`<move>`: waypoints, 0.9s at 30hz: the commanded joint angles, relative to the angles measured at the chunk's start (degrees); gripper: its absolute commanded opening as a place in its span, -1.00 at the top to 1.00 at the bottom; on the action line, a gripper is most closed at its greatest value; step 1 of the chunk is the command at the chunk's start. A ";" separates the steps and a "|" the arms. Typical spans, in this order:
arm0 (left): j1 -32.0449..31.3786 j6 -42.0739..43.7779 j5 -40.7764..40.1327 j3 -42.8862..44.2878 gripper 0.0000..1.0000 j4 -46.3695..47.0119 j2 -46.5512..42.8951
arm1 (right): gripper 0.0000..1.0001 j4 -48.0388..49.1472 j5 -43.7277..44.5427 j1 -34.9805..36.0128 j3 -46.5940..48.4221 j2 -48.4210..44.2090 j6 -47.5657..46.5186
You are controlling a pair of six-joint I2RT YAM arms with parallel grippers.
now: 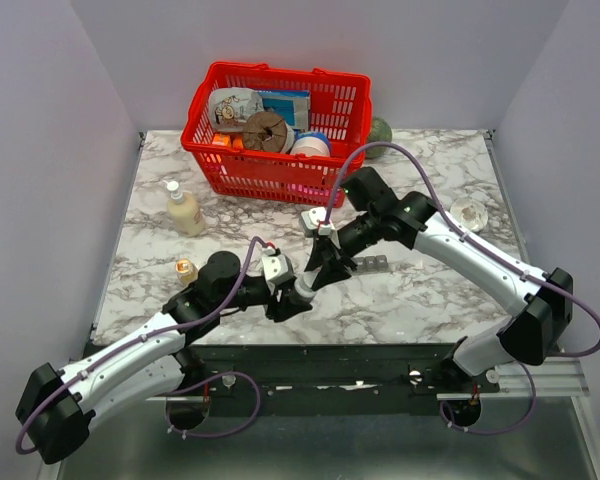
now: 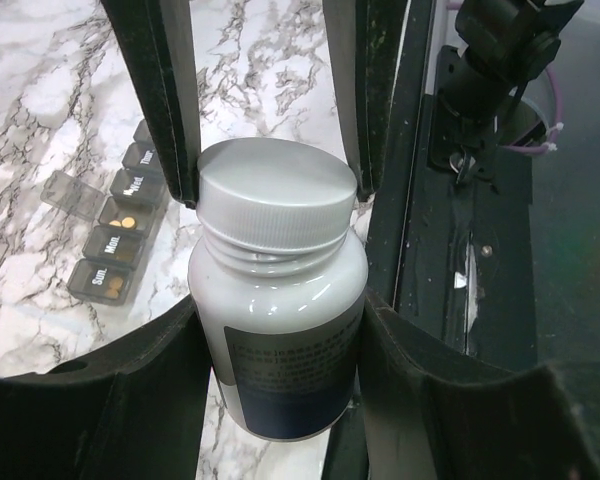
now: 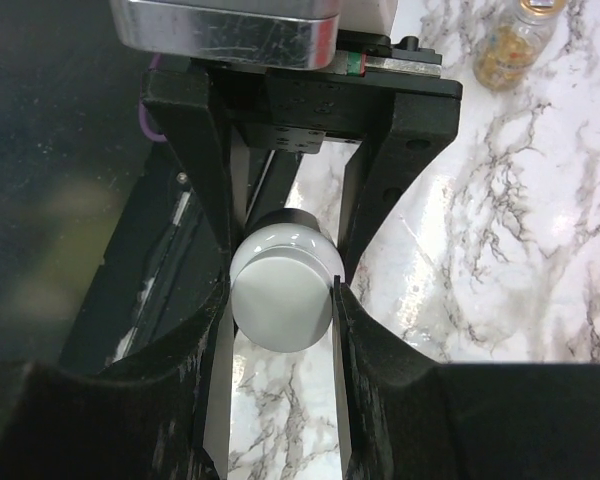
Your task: Sort the pills into containers
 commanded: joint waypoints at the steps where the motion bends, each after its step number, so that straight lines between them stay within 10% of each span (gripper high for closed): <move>1: 0.15 8.95 0.69 5.50 1.00 8.12 -2.67 | 0.47 -10.74 -7.09 0.91 -0.69 2.40 -0.54; 12: 0.15 4.92 -0.18 5.68 1.00 9.07 -0.48 | 0.50 -4.07 3.45 1.00 -1.65 -1.65 4.81; 27: 0.15 -0.45 1.74 4.19 1.00 11.54 0.05 | -0.48 -5.91 5.82 0.47 8.54 -0.15 7.80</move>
